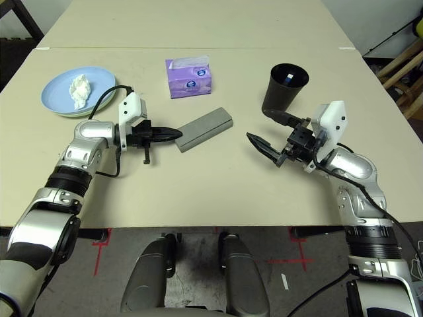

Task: Organize and tidy the items on the table.

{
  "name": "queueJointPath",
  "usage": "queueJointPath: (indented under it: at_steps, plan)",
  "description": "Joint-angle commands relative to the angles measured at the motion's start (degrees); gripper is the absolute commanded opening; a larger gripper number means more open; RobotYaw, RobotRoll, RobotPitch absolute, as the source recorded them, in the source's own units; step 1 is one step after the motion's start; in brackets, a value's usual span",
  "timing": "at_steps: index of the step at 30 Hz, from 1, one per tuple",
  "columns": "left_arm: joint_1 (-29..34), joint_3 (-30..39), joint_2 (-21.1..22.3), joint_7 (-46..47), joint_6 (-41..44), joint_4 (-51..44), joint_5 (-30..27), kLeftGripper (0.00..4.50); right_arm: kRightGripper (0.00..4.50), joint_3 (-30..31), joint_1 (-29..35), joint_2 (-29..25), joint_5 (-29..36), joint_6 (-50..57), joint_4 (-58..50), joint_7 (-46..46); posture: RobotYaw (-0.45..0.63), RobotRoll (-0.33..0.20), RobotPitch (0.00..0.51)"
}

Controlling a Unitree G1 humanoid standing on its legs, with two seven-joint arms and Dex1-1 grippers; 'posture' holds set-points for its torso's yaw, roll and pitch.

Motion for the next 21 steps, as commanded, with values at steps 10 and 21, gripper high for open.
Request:
queueJointPath:
  at_steps: [10, 21]
  plan:
    - [-2.7, 1.9, -0.1, -1.5, 1.4, -1.6, -3.2, 0.02, 4.50, 0.8, -0.3, 0.1, -0.3, -0.1, -0.2, -0.2, 0.07, 0.000, 0.191]
    - [-2.7, -0.9, -0.8, -6.0, -2.3, 0.2, -1.6, 0.39, 4.50, -0.9, 4.0, 2.5, 0.8, 1.2, -5.1, -6.1, 0.04, 0.000, 0.189]
